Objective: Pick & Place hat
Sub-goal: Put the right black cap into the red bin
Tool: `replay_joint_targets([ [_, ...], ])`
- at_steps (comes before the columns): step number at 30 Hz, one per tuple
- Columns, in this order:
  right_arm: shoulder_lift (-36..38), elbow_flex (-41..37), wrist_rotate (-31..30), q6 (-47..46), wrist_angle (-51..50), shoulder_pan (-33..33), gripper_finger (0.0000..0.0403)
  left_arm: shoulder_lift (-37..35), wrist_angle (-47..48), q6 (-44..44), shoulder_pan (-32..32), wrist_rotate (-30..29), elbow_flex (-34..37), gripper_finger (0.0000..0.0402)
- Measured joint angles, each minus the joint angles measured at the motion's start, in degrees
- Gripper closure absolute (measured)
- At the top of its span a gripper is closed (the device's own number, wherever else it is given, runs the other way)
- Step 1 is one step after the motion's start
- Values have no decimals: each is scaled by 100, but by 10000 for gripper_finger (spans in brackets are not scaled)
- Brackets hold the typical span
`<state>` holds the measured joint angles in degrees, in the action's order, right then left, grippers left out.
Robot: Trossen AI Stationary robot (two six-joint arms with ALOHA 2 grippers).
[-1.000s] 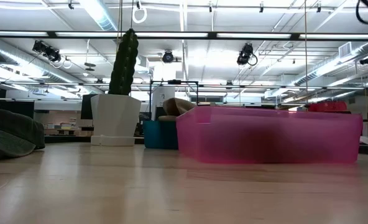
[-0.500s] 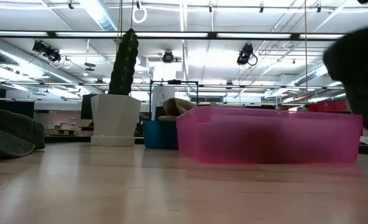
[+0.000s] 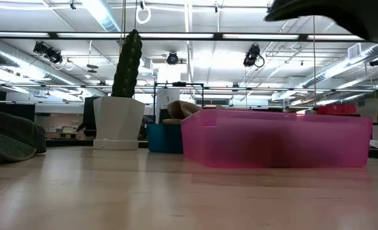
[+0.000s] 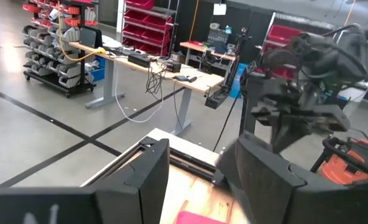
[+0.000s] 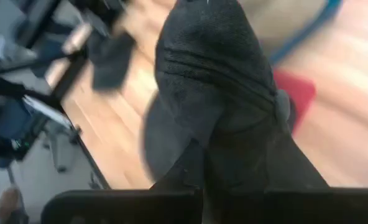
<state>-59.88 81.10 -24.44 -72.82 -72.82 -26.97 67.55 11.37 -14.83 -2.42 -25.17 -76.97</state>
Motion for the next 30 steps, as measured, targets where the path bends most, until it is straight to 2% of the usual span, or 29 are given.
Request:
replay_joint_targets([
  [6, 0, 356, -190, 1129, 716, 735, 403, 0, -84, -1, 0, 2, 0, 212],
  [11, 0, 434, -19, 2166, 1686, 1276, 403, 0, -84, 41, 0, 2, 0, 211],
  [16, 0, 435, 763, 3506, 2621, 1805, 403, 0, -90, -201, -1, 7, 0, 211],
  [21, -2, 435, 1467, 4342, 2673, 2335, 403, 0, -237, -1056, 74, 108, 0, 211],
  [30, -332, 435, 3155, 5487, 2686, 3106, 403, 66, -398, -2256, 667, 1658, 4, 211],
])
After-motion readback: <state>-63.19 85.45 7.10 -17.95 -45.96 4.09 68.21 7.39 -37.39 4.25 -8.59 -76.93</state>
